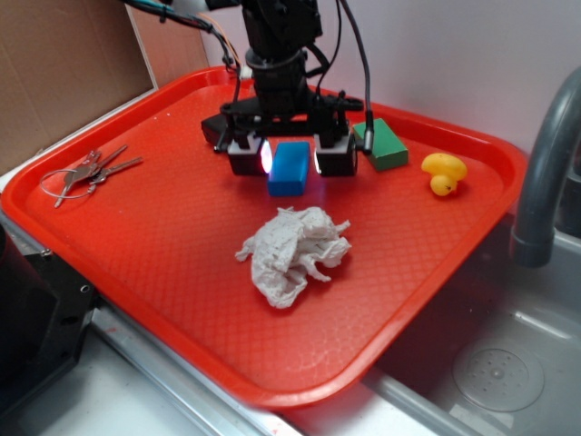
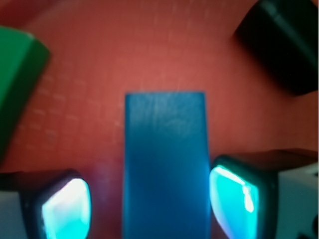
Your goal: Grab the blue block.
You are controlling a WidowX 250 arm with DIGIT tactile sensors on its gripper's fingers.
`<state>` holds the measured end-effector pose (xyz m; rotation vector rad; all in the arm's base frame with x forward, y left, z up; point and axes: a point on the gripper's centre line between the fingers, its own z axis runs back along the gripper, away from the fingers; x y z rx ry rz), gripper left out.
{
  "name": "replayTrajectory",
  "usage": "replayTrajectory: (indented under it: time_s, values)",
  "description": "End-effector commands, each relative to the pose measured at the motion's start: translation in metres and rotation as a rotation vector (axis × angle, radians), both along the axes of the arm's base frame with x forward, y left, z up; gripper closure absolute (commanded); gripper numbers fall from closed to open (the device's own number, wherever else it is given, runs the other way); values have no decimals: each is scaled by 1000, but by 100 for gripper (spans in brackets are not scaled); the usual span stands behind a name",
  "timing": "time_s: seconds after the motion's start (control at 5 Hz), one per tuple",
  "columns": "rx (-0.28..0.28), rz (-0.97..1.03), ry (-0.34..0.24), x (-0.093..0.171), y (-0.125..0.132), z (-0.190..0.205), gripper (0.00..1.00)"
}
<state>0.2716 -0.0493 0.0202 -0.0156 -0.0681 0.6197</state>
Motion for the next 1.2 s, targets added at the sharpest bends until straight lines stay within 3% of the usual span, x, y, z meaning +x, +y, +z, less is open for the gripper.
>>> replayTrajectory:
  time_s: [0.0,0.2,0.4,0.6,0.8,1.0]
  values:
    - [92,-44,155,-3,3,17,100]
    - [128,-99,-26,-29,26,66,100]
    - [175,-78,-149,-58,40,113,100]
    - [-61,-60,-324,-87,45,152,100]
    - [-114,-91,-323,-90,46,173,100]
    - [-117,-66,-304,-84,53,168,97]
